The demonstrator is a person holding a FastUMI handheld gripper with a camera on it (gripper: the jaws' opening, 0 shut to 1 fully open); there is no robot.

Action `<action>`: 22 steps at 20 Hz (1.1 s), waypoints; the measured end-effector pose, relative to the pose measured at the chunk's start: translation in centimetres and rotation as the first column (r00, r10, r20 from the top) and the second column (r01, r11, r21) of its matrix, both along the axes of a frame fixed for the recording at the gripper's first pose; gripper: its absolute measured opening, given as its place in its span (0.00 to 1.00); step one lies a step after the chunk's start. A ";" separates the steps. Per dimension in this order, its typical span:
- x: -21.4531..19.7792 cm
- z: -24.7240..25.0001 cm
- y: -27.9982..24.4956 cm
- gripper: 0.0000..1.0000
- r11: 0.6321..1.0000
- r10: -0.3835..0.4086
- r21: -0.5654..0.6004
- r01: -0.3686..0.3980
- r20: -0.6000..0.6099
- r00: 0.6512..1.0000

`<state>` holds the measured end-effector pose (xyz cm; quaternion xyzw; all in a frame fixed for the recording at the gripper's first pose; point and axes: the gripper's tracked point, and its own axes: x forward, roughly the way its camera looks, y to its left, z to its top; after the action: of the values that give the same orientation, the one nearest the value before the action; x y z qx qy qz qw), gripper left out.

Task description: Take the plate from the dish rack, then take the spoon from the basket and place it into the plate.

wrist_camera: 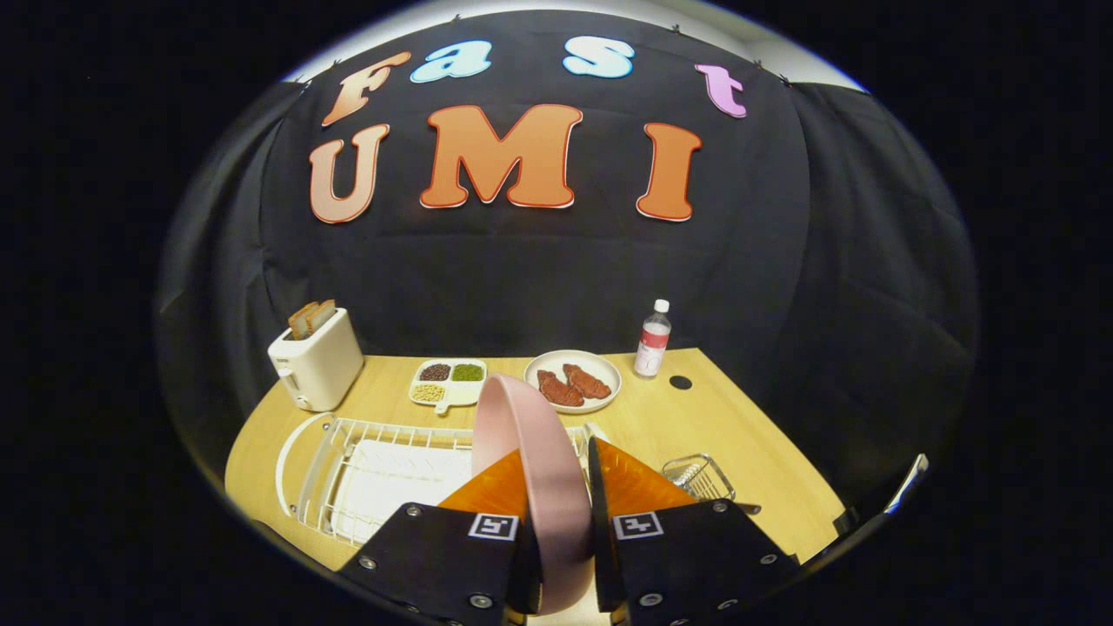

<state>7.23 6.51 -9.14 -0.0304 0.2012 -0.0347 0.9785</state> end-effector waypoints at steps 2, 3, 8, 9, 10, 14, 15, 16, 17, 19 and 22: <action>-2.8 -1.2 0.2 0.25 0.998 0.012 0.066 -0.010 -0.029 1.000; -4.3 -1.9 0.0 0.25 0.996 0.012 0.088 -0.008 -0.046 0.999; -10.1 -6.2 -0.6 0.25 0.975 -0.018 0.216 0.046 -0.130 0.991; -11.0 -7.1 -0.7 0.25 0.971 -0.023 0.234 0.056 -0.142 0.990; -11.9 -7.9 -0.7 0.25 0.966 -0.028 0.251 0.063 -0.143 0.989; -14.8 -11.9 -0.3 0.25 0.947 -0.038 0.308 0.097 -0.190 0.981; -15.2 -12.9 -0.3 0.25 0.940 -0.045 0.322 0.111 -0.205 0.978; -15.5 -13.9 0.0 0.25 0.933 -0.044 0.340 0.117 -0.215 0.976; -15.8 -14.7 0.3 0.25 0.926 -0.040 0.358 0.121 -0.225 0.974; -15.7 -16.1 0.8 0.25 0.917 -0.028 0.383 0.114 -0.223 0.974; -14.9 -17.3 1.4 0.25 0.887 -0.004 0.451 0.097 -0.203 0.979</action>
<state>-7.66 7.94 -26.44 0.2032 0.2998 -0.0085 0.9321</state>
